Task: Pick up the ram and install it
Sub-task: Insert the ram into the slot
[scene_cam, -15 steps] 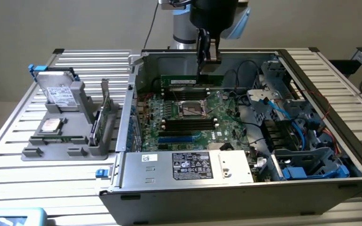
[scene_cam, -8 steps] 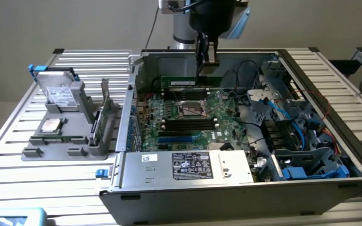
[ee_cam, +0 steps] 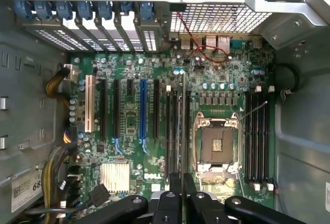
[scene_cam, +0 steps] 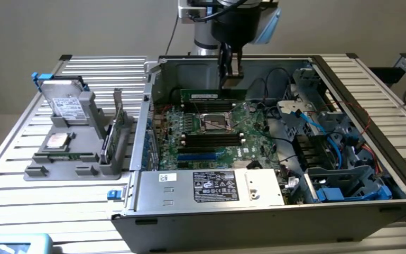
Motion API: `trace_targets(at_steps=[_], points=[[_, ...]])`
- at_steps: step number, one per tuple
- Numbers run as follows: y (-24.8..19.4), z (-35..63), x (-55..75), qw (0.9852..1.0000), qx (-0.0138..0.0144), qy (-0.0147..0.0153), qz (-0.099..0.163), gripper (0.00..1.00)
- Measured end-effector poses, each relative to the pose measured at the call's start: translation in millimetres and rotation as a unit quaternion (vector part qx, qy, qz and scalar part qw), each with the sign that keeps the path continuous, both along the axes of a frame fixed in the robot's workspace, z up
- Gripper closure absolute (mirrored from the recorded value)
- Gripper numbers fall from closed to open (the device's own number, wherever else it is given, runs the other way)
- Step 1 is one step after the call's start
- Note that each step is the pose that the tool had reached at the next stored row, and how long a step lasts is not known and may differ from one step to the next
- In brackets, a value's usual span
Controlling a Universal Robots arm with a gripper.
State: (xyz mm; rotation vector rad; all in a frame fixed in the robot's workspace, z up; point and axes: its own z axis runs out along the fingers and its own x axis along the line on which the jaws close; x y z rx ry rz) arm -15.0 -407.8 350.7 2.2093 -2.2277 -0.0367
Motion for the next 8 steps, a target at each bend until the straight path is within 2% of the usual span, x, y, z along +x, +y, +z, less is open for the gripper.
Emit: trace_targets(at_steps=[8], points=[[8.4,-13.7,0.0,1.0,-0.0006,-0.0001,0.0,0.86]])
